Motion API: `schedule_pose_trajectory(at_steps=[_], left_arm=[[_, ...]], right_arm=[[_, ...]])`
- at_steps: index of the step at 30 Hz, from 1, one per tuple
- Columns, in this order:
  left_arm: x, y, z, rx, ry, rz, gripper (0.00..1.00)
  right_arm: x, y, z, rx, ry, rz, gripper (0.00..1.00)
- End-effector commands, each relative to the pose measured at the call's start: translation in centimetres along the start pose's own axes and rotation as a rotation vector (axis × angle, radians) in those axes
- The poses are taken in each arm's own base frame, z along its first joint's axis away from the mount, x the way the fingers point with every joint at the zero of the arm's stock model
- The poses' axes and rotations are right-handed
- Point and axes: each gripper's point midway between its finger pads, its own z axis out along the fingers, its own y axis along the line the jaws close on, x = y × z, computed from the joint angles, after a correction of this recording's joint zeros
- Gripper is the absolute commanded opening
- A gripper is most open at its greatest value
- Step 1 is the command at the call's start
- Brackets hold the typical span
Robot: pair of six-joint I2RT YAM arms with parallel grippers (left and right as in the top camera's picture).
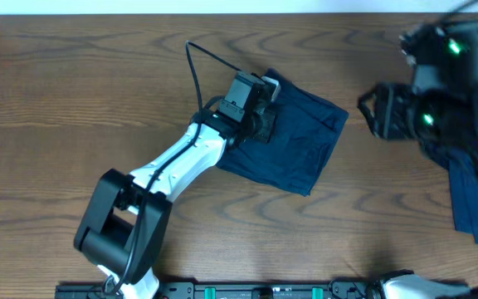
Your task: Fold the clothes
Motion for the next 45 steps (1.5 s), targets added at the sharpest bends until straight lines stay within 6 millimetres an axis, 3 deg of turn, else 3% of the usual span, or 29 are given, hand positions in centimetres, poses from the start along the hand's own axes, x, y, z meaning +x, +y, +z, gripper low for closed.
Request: schedule_pose_trajectory(at_steps=[1, 9, 15, 20, 25, 30, 34, 38, 45], left_arm=[[-1.5, -0.4, 0.6, 0.014, -0.037, 0.031, 0.06], [1.6, 0.0, 3.4, 0.026, 0.061, 0.012, 0.06], [4.5, -0.4, 4.3, 0.038, 0.161, -0.007, 0.06], [4.9, 0.0, 4.8, 0.025, 0.172, -0.008, 0.06], [5.3, 2.0, 6.7, -0.010, 0.158, -0.061, 0.06], [6.7, 5.5, 9.4, -0.049, 0.155, -0.202, 0.06], [7.7, 10.6, 10.2, -0.137, 0.146, -0.312, 0.06], [7.3, 15.8, 9.3, -0.192, 0.100, -0.396, 0.06], [4.1, 26.0, 5.5, -0.308, -0.120, -0.511, 0.06]], right_arm=[[0.7, -0.5, -1.1, 0.030, -0.009, -0.011, 0.45], [1.3, -0.4, -3.2, 0.015, -0.056, 0.023, 0.44], [1.2, -0.3, -3.5, 0.015, -0.070, 0.017, 0.44], [1.2, -0.4, -3.4, 0.016, -0.068, 0.017, 0.44], [1.5, -0.4, -3.4, 0.017, -0.058, 0.018, 0.44], [2.0, -0.6, -3.4, 0.024, -0.039, 0.021, 0.44], [2.2, -0.6, -3.4, 0.026, -0.032, 0.022, 0.43], [2.2, -0.6, -3.4, 0.027, -0.029, 0.023, 0.43], [2.3, -0.7, -3.4, 0.028, -0.027, 0.023, 0.43]])
